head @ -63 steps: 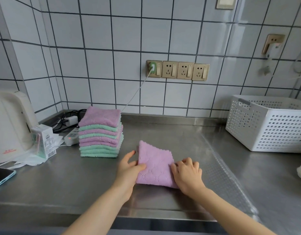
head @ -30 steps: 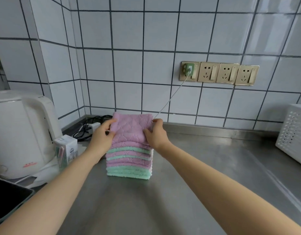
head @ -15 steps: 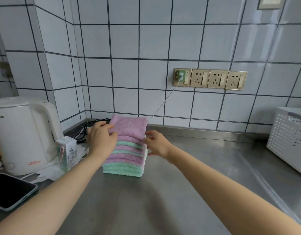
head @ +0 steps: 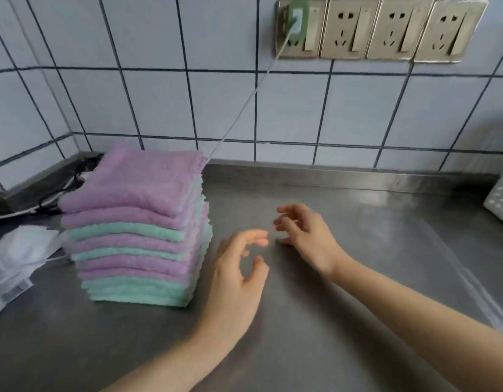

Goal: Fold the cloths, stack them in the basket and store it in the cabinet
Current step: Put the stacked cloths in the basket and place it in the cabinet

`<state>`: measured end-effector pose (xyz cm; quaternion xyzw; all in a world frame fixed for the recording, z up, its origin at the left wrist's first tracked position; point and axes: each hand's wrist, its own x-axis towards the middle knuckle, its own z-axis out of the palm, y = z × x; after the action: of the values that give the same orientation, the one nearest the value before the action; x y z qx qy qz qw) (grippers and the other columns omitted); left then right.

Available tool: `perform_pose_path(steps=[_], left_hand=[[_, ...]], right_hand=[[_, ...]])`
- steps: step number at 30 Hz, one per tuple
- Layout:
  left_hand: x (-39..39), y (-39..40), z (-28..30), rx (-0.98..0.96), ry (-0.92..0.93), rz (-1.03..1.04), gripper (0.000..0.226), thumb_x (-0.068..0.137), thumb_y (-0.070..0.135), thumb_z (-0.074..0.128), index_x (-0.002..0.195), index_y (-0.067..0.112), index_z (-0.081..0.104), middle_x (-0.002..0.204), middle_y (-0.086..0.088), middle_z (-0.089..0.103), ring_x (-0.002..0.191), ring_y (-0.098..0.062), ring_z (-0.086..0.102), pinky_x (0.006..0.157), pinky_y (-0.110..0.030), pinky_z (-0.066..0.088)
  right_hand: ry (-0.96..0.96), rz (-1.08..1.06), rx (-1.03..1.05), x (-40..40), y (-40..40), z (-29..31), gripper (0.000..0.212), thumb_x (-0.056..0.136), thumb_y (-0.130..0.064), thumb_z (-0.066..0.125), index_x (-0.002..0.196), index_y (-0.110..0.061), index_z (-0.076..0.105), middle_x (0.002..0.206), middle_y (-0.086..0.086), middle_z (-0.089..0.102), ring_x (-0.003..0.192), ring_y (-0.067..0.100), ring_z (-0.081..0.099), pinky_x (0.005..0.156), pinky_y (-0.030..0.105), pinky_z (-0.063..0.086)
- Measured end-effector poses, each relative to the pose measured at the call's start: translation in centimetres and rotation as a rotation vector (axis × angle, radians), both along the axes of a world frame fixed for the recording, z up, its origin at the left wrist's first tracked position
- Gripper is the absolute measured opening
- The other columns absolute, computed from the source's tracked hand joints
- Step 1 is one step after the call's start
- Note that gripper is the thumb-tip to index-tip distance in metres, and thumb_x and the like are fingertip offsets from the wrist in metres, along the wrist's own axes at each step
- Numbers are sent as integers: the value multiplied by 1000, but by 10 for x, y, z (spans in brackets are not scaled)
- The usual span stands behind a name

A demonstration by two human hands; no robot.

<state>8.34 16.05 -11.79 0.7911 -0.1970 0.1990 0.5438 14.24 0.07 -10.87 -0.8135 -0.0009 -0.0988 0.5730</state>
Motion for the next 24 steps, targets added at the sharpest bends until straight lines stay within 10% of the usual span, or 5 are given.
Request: perform_pose_path(steps=[9,24], left_hand=[[7,-76,57,-53,497,20,42,83,-5,58,95,36,59,87,9,67,87,-3,60,77,-16,46],[-8,-327,234,-14,550,-232,23,84,4,59,101,20,61,79,3,65,78,-15,61,73,-26,46]], right_hand=[[162,-307,58,-57,-104,106,20,96,-15,48,114,-19,57,101,-1,66,99,18,63,83,36,55],[275,-763,-335,-168,-365,302,25,95,-21,49,118,-18,59,106,3,67,88,17,60,66,28,46]])
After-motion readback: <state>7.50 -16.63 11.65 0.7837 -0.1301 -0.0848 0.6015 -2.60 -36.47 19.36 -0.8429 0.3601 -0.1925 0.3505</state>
